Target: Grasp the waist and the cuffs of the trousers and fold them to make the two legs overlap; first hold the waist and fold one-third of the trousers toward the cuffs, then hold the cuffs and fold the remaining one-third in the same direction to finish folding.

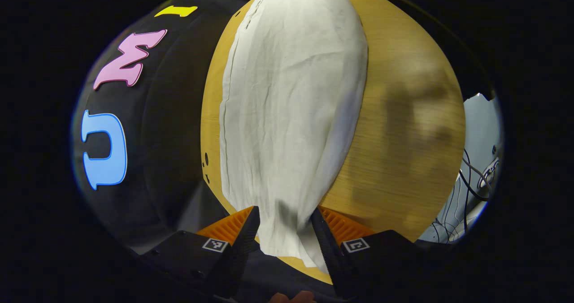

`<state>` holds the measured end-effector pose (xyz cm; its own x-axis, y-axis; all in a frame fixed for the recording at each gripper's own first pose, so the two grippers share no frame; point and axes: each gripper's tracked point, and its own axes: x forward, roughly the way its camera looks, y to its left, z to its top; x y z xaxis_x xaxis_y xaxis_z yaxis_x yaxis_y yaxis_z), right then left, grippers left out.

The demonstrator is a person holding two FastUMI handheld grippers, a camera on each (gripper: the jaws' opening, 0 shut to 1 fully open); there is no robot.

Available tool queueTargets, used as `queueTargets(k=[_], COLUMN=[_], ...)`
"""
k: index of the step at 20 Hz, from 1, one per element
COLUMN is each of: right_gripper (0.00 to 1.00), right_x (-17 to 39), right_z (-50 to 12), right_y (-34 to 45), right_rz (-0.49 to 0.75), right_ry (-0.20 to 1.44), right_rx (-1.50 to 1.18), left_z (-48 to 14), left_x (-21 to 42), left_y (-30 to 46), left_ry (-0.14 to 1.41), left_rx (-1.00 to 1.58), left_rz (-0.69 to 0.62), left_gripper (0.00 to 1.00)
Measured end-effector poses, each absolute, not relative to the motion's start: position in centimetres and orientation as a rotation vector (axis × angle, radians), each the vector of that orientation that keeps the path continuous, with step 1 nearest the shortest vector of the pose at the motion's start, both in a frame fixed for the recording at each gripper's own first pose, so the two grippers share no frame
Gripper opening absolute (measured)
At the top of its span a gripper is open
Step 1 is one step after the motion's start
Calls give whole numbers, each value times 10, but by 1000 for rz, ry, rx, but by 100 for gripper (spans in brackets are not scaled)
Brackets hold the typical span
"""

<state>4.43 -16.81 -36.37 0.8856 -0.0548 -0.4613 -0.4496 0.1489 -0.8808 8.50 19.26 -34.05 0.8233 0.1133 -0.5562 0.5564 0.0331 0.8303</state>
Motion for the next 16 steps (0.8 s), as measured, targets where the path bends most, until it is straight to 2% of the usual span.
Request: queueTargets(k=[3,5,6,7,8,9,12,16], right_gripper=[85,76,63,54,23,12,6,6], right_x=[52,55,52,50,49,51,49,47], right_z=[-366,-372,-379,-386,-388,-388,-389,-379], right_y=[-169,-170,-168,-168,-170,-168,-169,-167], right_rz=[267,266,278,290,289,284,295,310], right_ry=[471,502,528,560,569,570,610,608], right_rx=[-1396,-1409,-1414,-1420,-1434,-1442,-1363,-1350], left_z=[-340,-346,-353,-359,-360,-361,-360,-356], left_x=[93,94,92,89,87,88,85,84], left_y=[187,187,188,191,192,193,191,189], left_ry=[545,568,604,643,655,656,675,651], left_rx=[1525,1511,1490,1471,1469,1467,1437,1469], left_rz=[-368,-381,-391,-390,-375,-371,-348,-336], left_gripper=[76,69,64,46,28,10,6,6])
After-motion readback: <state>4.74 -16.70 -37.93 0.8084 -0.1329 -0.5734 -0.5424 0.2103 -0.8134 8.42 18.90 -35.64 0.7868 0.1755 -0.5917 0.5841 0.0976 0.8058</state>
